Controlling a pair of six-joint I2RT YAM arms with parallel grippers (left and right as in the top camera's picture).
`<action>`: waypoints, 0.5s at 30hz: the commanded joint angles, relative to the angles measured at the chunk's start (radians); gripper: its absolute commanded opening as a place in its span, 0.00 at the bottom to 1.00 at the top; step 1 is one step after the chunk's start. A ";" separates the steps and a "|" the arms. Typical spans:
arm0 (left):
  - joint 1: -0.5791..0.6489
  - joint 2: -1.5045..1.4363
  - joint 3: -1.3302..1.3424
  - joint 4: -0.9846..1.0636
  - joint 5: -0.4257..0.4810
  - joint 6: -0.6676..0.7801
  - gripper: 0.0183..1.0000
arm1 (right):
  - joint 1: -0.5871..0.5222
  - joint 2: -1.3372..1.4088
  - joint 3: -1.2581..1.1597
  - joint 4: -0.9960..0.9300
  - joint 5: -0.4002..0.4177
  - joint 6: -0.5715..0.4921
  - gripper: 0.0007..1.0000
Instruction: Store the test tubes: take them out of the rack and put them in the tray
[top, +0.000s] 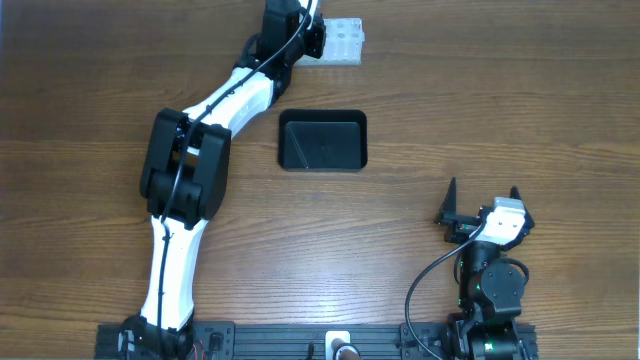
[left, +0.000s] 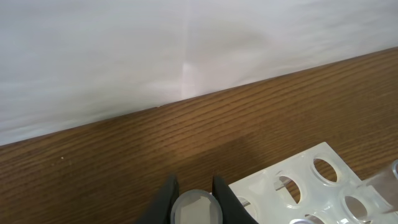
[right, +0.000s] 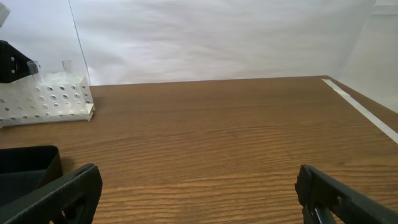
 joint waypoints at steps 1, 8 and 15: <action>-0.001 0.005 0.033 0.006 0.013 0.010 0.07 | -0.008 -0.010 -0.006 -0.001 0.013 -0.004 0.99; -0.010 -0.143 0.033 -0.034 -0.022 0.013 0.06 | -0.008 -0.010 -0.006 -0.001 0.013 -0.004 0.99; -0.008 -0.363 0.033 -0.098 -0.089 0.016 0.05 | -0.008 -0.010 -0.006 -0.001 0.013 -0.004 0.99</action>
